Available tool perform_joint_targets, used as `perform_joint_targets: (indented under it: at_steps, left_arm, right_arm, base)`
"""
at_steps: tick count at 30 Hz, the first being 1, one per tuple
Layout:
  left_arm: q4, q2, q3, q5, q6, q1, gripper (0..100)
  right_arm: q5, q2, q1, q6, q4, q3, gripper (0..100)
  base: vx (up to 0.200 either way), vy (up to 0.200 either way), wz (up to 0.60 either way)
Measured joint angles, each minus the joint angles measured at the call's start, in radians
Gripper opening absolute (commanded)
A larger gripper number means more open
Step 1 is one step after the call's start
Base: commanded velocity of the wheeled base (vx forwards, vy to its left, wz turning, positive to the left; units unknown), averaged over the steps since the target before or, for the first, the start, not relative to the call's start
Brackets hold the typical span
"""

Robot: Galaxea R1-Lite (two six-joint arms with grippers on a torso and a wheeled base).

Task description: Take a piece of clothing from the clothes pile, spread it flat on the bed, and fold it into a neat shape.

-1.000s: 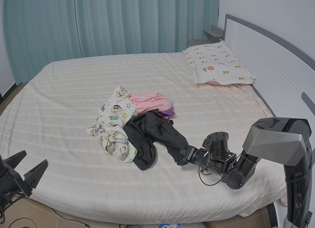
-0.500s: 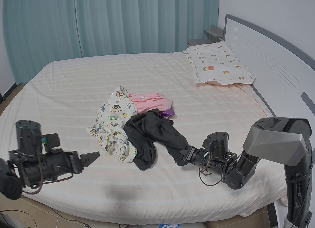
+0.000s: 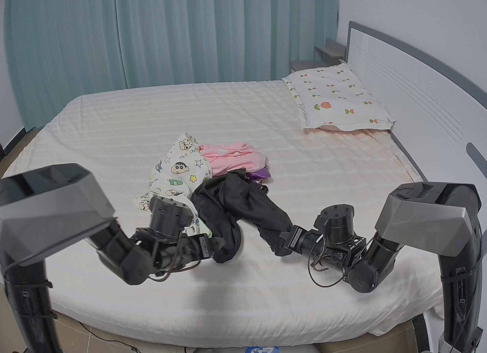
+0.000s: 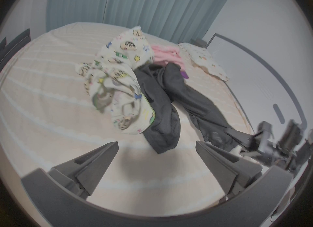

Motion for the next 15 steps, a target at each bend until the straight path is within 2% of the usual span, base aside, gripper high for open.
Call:
perform_joint_targets:
  at_steps: [6, 10, 15]
  left_arm:
    - [0.044, 0.179, -0.205, 0.063, -0.043, -0.069, 100]
    - [0.069, 0.242, -0.279, 0.093, -0.051, -0.094, 100]
    - [0.079, 0.281, -0.325, 0.165, -0.054, -0.102, 100]
  right_arm:
    - [-0.003, 0.007, -0.01, -0.001, -0.003, -0.005, 0]
    - [-0.005, 0.01, -0.013, -0.001, -0.003, -0.005, 0]
    - [-0.006, 0.011, -0.014, -0.003, -0.004, -0.005, 0]
  base:
    - [0.0, 0.0, 0.0]
    - [0.0, 0.0, 0.0]
    - [0.0, 0.0, 0.0]
